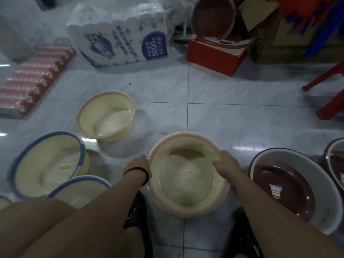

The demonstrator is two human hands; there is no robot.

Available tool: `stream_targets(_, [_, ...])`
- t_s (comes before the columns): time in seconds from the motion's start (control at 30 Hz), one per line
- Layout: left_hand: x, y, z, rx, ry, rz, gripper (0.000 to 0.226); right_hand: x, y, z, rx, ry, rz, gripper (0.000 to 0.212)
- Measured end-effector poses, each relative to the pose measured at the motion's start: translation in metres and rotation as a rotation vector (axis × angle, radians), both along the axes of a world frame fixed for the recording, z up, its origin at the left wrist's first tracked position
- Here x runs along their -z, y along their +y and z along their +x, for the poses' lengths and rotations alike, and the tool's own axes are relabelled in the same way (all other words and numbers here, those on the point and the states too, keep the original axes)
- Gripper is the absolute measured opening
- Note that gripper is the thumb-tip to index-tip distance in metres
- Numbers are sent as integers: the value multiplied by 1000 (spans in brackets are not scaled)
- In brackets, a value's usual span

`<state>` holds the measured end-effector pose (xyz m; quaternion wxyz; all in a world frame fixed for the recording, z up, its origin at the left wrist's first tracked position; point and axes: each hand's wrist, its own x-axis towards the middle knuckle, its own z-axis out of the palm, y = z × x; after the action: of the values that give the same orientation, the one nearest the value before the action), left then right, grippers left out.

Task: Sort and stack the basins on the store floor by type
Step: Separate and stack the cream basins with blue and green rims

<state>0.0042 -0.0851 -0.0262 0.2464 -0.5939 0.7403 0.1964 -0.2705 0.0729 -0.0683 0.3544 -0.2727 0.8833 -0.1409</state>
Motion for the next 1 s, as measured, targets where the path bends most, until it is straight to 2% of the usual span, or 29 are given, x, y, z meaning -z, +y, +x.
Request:
stream_targets(0.07, [-38, -16, -3, 113, -60, 88, 46, -26, -24, 18, -84, 83, -16, 52])
stream_targets(0.13, [-87, -33, -2, 153, -58, 147, 49, -55, -51, 41, -136, 29, -185, 45])
stream_targets(0.23, [-158, -60, 13, 227, 6, 17, 53, -83, -93, 87, -82, -236, -379, 22])
stream_targets(0.3, [-188, -75, 35, 194, 146, -125, 43, -90, -117, 122, 32, -445, -425, 10])
stream_targets(0.37, [-186, -94, 61, 120, 325, -301, 17, -89, -142, 157, 113, -618, -414, 10])
stream_targets(0.43, [-170, -104, 82, -99, 489, -448, 22, -86, -170, 189, 190, -745, -392, 15])
stream_targets(0.5, [-153, -112, 94, -199, 480, -420, 26, -75, -201, 212, 255, -792, -367, 15])
stream_targets(0.63, [-139, -152, 114, -262, 453, -271, 17, -43, -270, 235, 378, -800, -301, 7])
stream_targets(0.73, [-137, -179, 124, -318, 484, -281, 17, -7, -319, 240, 432, -827, -261, 19])
stream_targets(0.9, [-139, -190, 114, -350, 527, -314, 17, 40, -377, 257, 524, -950, -246, 63])
stream_targets(0.97, [-134, -189, 108, -333, 505, -263, 15, 55, -390, 267, 517, -1023, -255, 69])
stream_targets(1.0, [-130, -188, 107, -329, 497, -246, 15, 61, -394, 271, 502, -1043, -250, 66])
